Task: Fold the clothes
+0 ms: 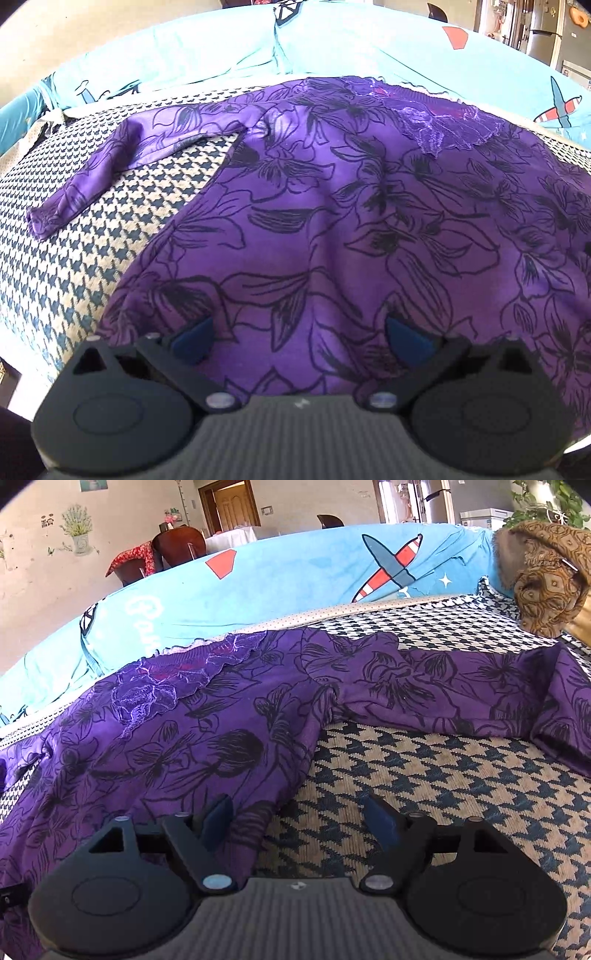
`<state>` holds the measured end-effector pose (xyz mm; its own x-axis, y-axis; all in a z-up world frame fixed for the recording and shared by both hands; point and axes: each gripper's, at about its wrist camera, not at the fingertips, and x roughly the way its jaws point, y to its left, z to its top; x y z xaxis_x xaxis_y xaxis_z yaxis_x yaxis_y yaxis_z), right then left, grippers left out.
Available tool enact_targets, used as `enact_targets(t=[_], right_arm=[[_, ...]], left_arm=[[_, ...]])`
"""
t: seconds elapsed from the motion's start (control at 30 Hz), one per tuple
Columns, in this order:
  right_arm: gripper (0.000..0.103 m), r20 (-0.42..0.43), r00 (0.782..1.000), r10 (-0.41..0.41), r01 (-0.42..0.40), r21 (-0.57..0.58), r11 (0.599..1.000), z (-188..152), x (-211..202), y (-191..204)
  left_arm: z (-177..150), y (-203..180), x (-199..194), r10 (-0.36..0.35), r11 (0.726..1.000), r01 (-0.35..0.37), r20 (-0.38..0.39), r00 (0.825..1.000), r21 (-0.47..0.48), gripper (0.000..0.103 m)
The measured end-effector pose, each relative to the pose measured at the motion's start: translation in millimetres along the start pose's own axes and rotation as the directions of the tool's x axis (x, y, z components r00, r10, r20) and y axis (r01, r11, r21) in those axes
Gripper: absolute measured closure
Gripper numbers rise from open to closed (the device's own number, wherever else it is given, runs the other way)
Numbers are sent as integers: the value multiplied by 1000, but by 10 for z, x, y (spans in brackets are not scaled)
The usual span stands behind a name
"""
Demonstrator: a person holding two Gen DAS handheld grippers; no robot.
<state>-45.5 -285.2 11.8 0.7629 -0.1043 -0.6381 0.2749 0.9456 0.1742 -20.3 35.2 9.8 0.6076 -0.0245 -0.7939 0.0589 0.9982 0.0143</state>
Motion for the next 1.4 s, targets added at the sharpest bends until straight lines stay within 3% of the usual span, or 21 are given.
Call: enact_targets(t=[0.2,0.3,0.4,0.57,0.67,0.73,0.8,0.9,1.03,1.23,1.4], right_arm=[[25,13,1000,-27,27,13,1000,-28,-67,-37],[25,13,999,-30,30,22,999,-46,-97,-54],[25,15,999,-37,36,42,998,-54,-130,-67],[25,20,999,-48,46,88,995,-64,-195,-97],[25,34,999,-35,31,131,991,-58,-271,-121],[25,41,999,-23,17,132,991,-61,-313,-108],[25,41,999,-8,3,128,992,-70,-337,-87],[25,15,1000,-9,7,112,994,-97,-314,-39],[25,-1,1000,-11,11,122,992,-117,-287,-16],[25,-10,1000,-12,13,137,990,-122,-274,2],[25,-14,1000,-14,16,150,989,-110,-251,5]], left_arm=[[-3,163,-44,2,999,-2,0,1000,-38,0],[-13,299,-52,88,994,-87,0,996,-72,0],[-6,517,-60,25,988,-26,-11,1000,-151,0],[-22,694,-145,66,982,-59,33,997,-177,0],[-9,796,-221,54,980,-42,56,997,-196,0],[5,834,-234,109,976,-96,57,992,-197,0],[21,894,-224,153,966,-139,48,987,-216,0],[42,1024,-208,157,958,-146,25,987,-246,0],[54,1032,-133,189,958,-188,-14,982,-215,0],[8,1071,-49,160,957,-170,-63,985,-233,0],[-26,1028,-73,112,963,-118,-36,993,-242,20]])
